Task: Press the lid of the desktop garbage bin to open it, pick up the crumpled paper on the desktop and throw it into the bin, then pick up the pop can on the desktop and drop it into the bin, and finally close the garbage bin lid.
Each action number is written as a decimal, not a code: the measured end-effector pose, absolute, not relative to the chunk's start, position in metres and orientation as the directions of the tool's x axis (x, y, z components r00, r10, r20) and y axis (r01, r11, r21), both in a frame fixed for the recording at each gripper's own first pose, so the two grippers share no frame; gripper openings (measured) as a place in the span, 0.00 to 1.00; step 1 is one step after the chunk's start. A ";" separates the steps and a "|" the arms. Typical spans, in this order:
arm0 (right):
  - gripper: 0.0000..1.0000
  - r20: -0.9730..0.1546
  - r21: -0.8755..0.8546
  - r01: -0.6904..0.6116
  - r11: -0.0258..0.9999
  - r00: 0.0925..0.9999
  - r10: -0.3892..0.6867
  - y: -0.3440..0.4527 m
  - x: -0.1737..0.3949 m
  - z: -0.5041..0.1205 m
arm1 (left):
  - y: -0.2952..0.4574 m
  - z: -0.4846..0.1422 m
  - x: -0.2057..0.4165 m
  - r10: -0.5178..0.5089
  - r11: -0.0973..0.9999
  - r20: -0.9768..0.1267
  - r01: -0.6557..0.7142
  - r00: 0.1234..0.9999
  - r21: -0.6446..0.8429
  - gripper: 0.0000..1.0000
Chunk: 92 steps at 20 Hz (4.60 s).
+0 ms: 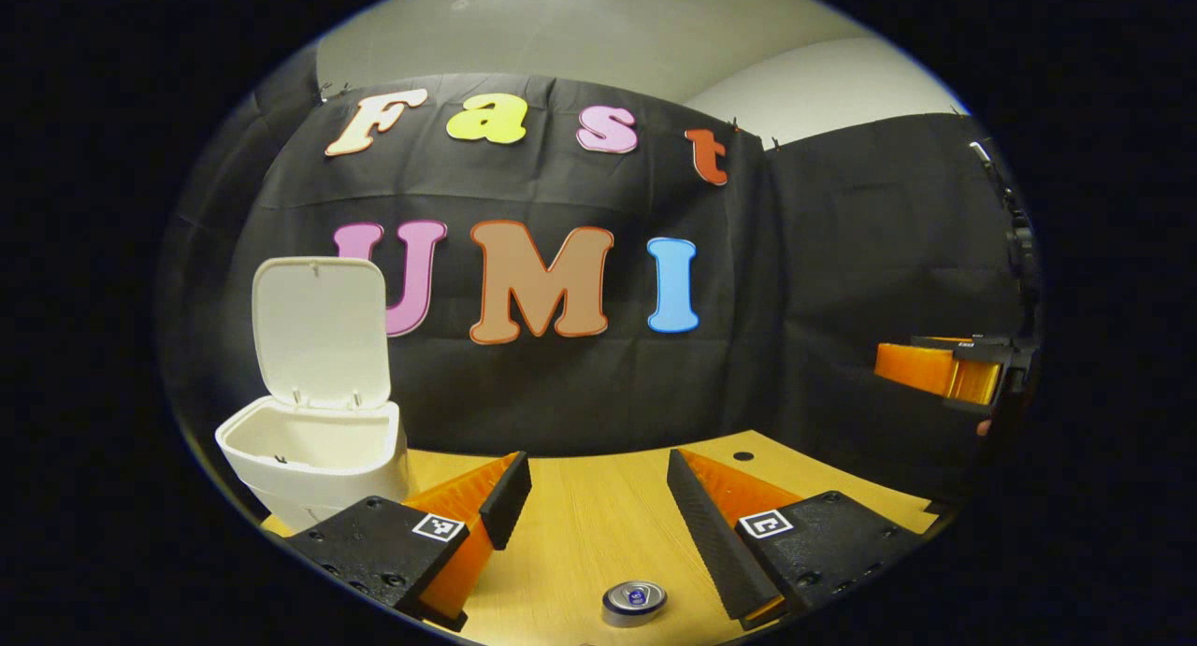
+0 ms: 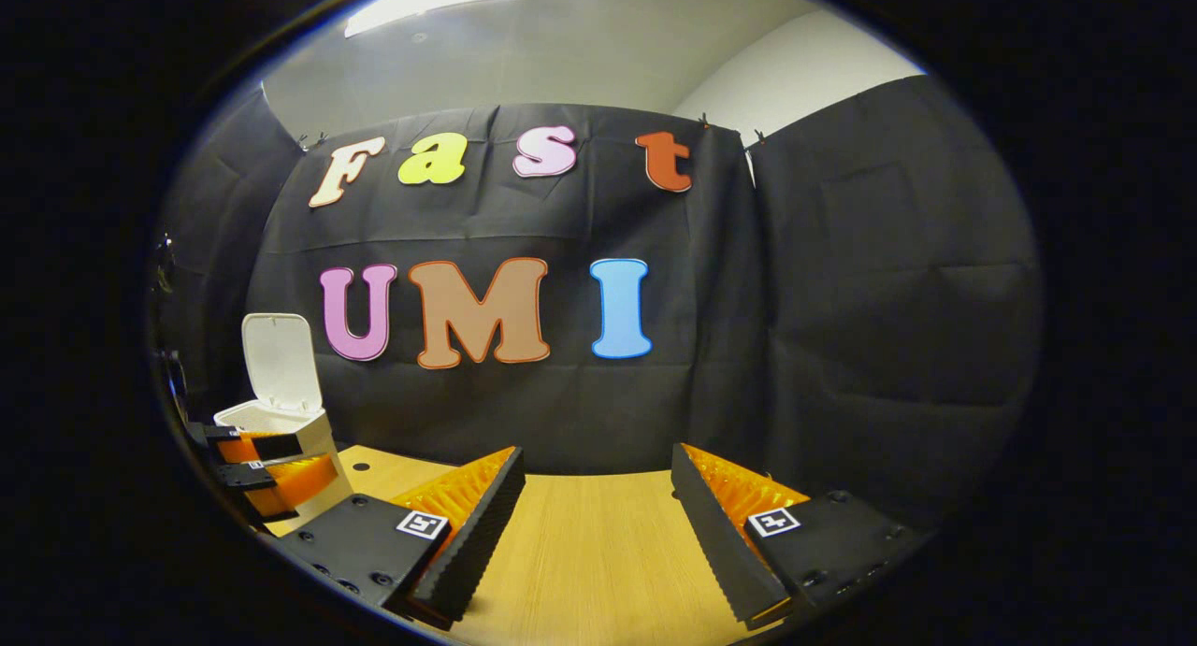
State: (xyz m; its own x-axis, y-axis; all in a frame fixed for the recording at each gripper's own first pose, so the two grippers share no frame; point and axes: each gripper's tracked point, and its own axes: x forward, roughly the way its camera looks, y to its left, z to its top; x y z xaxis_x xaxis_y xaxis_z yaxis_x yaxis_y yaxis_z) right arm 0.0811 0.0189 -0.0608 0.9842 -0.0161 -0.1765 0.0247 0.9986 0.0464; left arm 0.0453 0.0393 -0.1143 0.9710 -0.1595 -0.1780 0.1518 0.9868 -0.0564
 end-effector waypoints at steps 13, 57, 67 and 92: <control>1.00 -0.264 0.008 0.102 0.995 0.960 -0.097 -0.021 0.055 -0.094 | 0.007 -0.300 0.024 -0.180 0.984 -0.526 0.154 0.831 -0.093 0.91; 1.00 -0.308 0.034 0.023 0.999 0.951 -0.011 0.025 0.078 -0.129 | 0.264 -0.045 0.125 0.307 0.948 -0.060 -0.299 0.950 0.111 0.75; 1.00 -0.323 0.020 -0.002 1.000 0.946 0.009 0.041 0.085 -0.133 | 0.294 -0.079 0.105 0.379 0.925 -0.154 -0.376 0.913 0.047 0.94; 1.00 -0.354 0.002 -0.058 0.998 0.934 0.055 0.066 0.094 -0.152 | 0.376 0.028 0.227 0.355 0.935 -0.163 -0.347 0.920 0.076 0.94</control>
